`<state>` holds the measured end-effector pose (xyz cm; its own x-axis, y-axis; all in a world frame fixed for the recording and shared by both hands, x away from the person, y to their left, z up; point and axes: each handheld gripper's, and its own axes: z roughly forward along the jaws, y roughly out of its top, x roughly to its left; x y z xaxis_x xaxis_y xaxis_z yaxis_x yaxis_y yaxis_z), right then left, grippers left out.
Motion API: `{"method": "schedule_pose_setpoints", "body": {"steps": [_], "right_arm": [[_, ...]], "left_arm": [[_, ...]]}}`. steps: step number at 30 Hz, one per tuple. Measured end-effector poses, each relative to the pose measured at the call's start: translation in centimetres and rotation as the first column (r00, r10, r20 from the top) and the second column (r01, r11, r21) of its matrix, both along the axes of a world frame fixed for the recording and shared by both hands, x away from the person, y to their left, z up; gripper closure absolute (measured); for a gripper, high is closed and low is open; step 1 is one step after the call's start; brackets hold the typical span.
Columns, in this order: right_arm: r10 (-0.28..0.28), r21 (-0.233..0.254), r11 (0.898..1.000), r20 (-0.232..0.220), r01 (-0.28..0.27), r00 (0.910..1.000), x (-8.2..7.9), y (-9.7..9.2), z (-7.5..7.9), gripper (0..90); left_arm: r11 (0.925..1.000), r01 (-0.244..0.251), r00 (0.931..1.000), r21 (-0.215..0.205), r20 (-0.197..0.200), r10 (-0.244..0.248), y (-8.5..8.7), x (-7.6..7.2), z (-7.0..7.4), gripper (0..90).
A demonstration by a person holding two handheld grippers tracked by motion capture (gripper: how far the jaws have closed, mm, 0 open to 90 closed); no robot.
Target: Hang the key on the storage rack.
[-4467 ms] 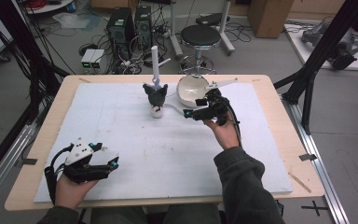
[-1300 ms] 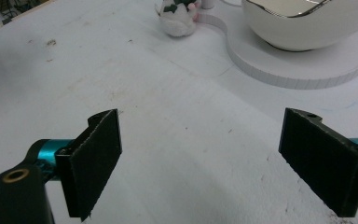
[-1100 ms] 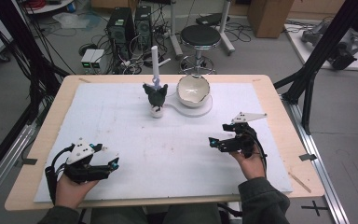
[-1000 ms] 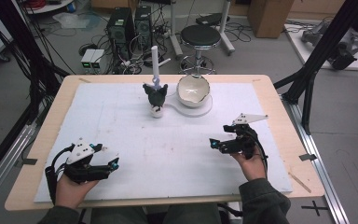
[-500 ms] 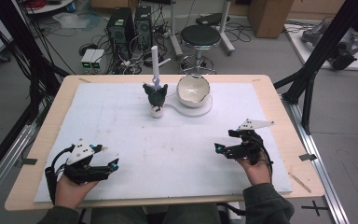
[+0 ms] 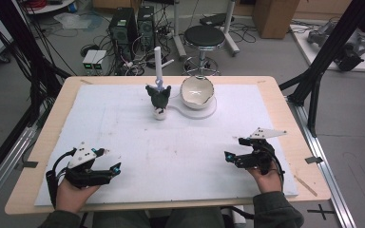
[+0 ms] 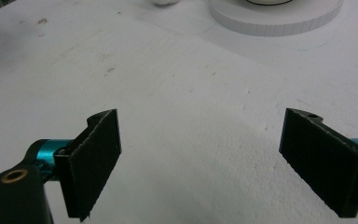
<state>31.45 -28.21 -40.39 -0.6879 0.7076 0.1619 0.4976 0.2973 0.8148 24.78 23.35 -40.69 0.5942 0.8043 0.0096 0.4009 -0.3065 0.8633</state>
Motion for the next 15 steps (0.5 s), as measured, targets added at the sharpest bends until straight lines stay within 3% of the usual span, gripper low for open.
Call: {"method": "schedule_pose_setpoints", "body": {"steps": [15], "right_arm": [[-0.009,-0.004,1.000,-0.003,0.009,1.0000,-1.2,-0.9,-0.9,11.6]], "left_arm": [[0.9999,-0.014,0.9998,0.000,-0.014,0.014,0.6,-0.1,-1.0,21.2]]}}
